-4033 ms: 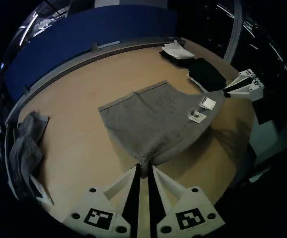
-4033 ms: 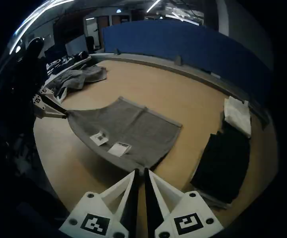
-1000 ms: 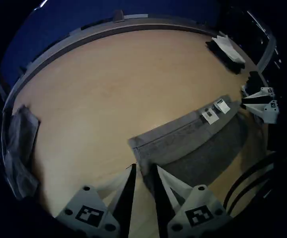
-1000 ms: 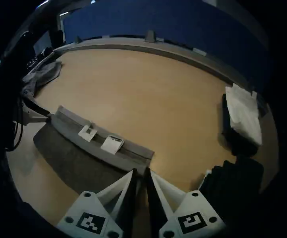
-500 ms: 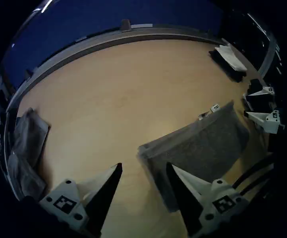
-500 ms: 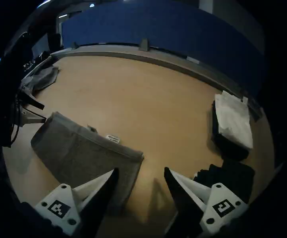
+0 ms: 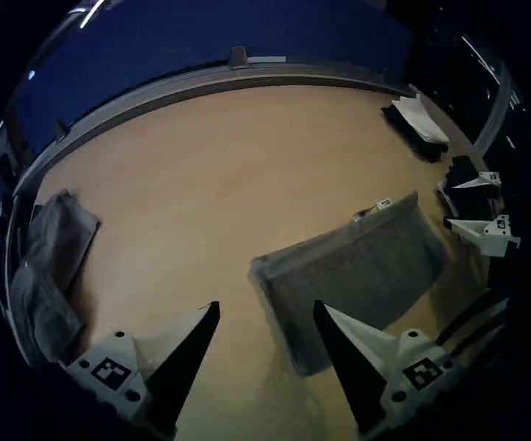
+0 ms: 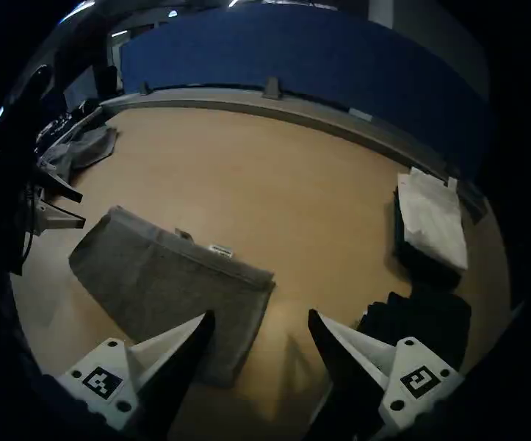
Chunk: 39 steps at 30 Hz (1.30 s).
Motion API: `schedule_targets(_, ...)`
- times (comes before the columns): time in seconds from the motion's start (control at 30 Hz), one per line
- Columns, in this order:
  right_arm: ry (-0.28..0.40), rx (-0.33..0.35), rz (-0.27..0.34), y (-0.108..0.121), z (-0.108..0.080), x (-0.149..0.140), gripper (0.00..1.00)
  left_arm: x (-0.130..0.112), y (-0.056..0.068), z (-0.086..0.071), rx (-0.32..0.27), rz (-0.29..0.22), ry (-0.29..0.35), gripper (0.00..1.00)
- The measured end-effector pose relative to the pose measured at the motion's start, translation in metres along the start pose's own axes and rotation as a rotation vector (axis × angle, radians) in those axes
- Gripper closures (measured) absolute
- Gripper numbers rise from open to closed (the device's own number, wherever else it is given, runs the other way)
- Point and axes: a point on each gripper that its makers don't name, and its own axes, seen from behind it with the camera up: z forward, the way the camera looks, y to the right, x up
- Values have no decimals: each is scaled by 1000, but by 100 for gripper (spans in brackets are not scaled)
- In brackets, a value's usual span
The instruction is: Fold towel
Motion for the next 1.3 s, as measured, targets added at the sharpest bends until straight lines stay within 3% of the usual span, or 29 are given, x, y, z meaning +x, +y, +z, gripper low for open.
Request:
schedule_targets(0.5, -61, 62, 23, -24, -20, -59, 2, -60, 14, -32, 8, -62, 19, 6)
schedule_targets(0.8, -82, 90, 29, -33, -18, -79, 7, -92, 25, -37, 0, -117, 5, 6)
schedule_targets(1.3, -119, 122, 38, -40, -2, -92, 65, -105, 34, -45, -13, -144, 0, 6)
